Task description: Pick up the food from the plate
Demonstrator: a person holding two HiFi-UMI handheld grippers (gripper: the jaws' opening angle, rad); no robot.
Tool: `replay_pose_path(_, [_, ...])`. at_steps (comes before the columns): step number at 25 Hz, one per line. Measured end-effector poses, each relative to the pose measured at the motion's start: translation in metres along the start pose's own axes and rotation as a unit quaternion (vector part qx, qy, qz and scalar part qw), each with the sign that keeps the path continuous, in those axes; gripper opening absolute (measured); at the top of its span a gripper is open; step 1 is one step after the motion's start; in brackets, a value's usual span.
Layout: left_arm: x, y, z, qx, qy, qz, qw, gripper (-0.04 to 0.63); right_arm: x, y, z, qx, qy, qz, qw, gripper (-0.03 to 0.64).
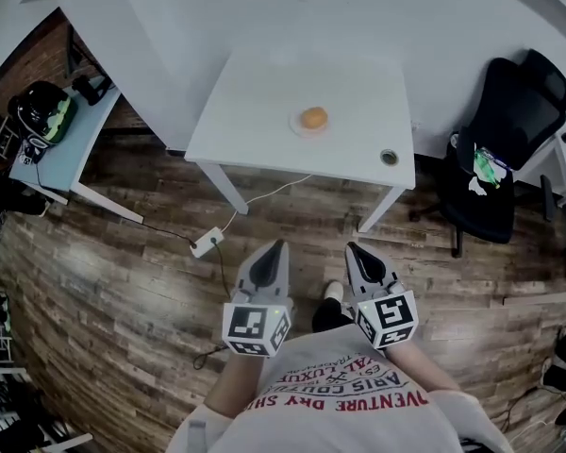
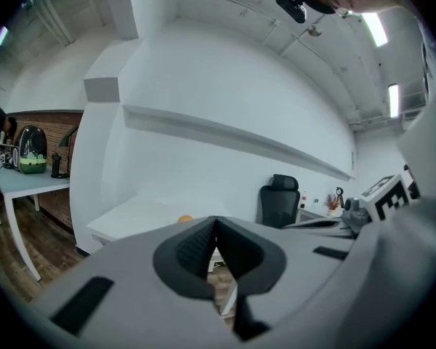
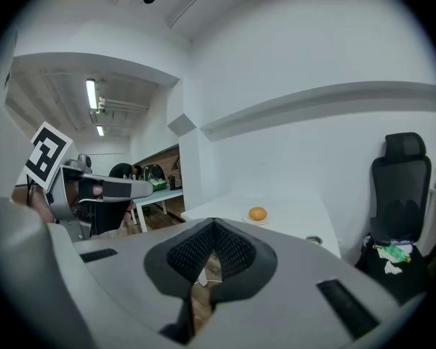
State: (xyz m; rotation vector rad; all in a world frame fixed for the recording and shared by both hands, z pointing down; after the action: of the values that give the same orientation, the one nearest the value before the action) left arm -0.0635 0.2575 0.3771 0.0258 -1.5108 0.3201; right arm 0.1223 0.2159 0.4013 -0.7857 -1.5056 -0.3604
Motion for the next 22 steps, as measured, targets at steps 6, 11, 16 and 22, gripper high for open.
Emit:
replay_pose_path(6, [-0.019, -0.094, 0.005, -0.008, -0.003, 0.003, 1.0, 0.008, -0.025, -0.056, -0.076, -0.009, 0.007, 0.005, 1.0, 0.004])
replay_pose_path(11, [-0.017, -0.153, 0.008, -0.016, 0.004, 0.014, 0.9998, 0.008, -0.024, -0.09, -0.13, -0.006, 0.001, 0.022, 1.0, 0.005])
replay_pose_path(16, [-0.021, -0.183, 0.01, -0.021, 0.002, 0.024, 0.9995, 0.008, -0.028, -0.111, -0.158, -0.006, -0.01, 0.027, 1.0, 0.005])
replay_pose_path(22, [-0.025, -0.208, 0.02, -0.018, 0.004, 0.03, 0.9994, 0.008, -0.033, -0.131, -0.17, -0.006, -0.018, 0.026, 0.999, 0.004])
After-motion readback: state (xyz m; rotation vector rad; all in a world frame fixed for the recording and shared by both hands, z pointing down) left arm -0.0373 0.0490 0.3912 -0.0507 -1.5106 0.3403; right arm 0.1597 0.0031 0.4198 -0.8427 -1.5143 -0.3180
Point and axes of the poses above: the fingertips, and each gripper's own axes: y backward along the fingers, z to its left, x out of its underside, the point moved 7 cm from there along y, backward along the fingers, and after that the axes turned 3 degrees about -y, right-handed, at the moved point
